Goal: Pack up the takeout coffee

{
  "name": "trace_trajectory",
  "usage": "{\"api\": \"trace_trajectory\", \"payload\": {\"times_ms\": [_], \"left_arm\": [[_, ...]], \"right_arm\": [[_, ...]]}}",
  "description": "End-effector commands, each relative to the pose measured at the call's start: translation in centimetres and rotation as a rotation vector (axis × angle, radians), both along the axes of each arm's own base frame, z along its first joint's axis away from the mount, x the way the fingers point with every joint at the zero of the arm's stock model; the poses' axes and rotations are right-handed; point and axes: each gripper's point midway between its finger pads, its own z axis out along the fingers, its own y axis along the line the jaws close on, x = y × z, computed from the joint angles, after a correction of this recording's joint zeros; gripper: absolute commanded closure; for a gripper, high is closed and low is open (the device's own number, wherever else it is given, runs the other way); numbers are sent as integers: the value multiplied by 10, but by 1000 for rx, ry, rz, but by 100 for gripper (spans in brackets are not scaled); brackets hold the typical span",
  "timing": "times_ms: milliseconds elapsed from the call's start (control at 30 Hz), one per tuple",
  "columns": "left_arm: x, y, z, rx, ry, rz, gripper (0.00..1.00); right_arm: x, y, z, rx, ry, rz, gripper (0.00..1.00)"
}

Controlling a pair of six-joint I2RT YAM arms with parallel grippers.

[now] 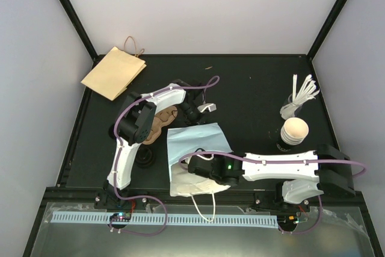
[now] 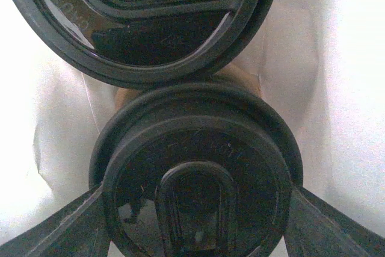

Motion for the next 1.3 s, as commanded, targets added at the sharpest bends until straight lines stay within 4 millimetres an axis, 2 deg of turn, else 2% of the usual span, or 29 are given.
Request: {"api": "trace_trajectory", "payload": {"times_ms": [0, 233, 433, 533, 667, 833, 1100, 1267], "left_arm": [[-50, -9, 24, -42, 170, -53, 98], [-44, -7, 19, 1, 151, -53, 98], [-45, -5, 18, 13, 144, -59, 98], [-45, -5, 18, 14, 145, -59, 98], [-47, -5, 17, 14, 149, -64, 98], [-47, -7, 17, 9, 149, -65, 98], [-52, -10, 16, 13, 155, -74, 99], [-54, -11, 17, 10, 155, -79, 98]], "right_arm": [[4, -9, -21, -10, 47, -84, 52], [3, -16, -24, -15, 0, -101, 56], [-18, -19, -37, -78, 22, 8, 49], [-17, -26, -42, -119, -3, 21, 48], [-20, -36, -58, -181, 9, 55, 46], [-29, -37, -71, -208, 72, 85, 41], [-39, -43, -86, -268, 148, 98, 40], [-36, -47, -94, -301, 149, 88, 39]]}}
